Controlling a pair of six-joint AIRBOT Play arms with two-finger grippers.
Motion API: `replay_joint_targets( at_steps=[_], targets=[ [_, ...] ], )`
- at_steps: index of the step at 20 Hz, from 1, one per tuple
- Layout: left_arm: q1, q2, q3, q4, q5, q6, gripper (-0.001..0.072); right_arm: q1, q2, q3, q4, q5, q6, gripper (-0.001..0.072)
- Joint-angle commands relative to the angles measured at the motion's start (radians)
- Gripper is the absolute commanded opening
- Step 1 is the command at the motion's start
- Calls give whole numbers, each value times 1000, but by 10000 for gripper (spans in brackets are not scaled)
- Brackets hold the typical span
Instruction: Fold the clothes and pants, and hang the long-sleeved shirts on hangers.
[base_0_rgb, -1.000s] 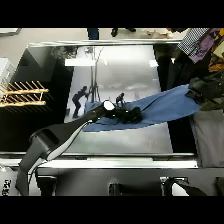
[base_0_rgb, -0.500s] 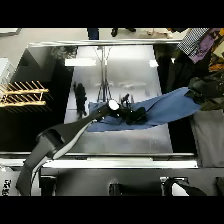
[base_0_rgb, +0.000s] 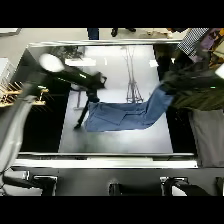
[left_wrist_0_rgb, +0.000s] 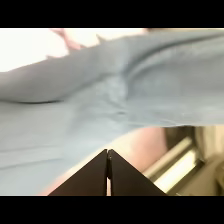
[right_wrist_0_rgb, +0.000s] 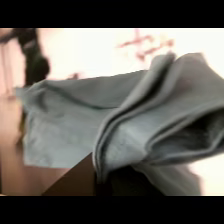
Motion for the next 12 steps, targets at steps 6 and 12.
replay_joint_targets(
  at_steps=[6, 12],
  targets=[
    [404, 340, 0, 115, -202, 2, 15, 431, -213, 0, 9, -291, 170, 34],
    [507, 348, 0, 115, -241, 7, 15, 520, -326, 0, 23, -372, 223, 34]
  ],
)
